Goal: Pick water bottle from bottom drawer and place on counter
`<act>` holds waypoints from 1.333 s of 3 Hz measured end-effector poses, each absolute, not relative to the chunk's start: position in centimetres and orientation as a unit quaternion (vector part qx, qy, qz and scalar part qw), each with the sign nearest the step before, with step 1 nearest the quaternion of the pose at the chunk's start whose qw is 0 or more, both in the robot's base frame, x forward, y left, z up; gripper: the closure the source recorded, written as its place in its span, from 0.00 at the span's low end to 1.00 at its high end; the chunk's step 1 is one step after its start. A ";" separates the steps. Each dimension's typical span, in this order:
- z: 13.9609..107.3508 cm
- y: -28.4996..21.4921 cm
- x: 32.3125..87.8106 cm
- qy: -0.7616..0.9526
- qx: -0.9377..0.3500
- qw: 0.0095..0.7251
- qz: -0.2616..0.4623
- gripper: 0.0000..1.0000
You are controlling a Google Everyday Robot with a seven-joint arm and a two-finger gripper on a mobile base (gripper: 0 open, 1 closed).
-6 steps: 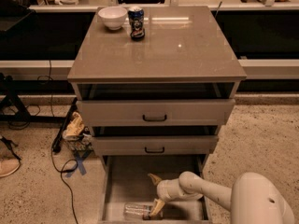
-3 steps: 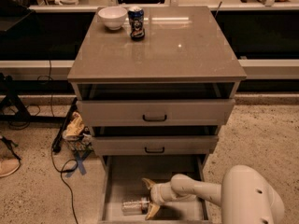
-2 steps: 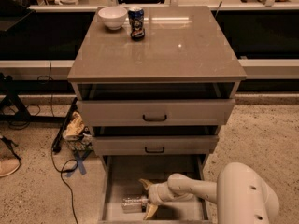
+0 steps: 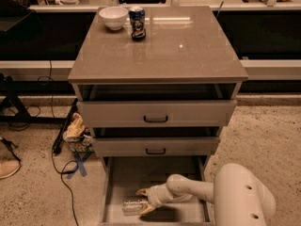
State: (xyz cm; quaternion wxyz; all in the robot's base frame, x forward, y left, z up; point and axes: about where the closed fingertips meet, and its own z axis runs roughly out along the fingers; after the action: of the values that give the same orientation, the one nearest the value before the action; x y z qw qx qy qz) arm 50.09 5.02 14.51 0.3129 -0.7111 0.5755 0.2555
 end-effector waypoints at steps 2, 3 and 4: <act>14.7 4.6 49.9 0.577 -0.703 0.316 0.268 0.87; 16.3 2.8 49.7 0.575 -0.698 0.325 0.276 1.00; 20.2 0.0 48.8 0.556 -0.699 0.349 0.282 1.00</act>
Offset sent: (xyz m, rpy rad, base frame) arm -0.0018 -0.0151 0.0048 0.0326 0.0289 -0.0147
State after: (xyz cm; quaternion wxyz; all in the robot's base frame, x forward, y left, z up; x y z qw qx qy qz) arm 48.80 -0.05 20.25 0.3492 -0.6993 0.5562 0.2823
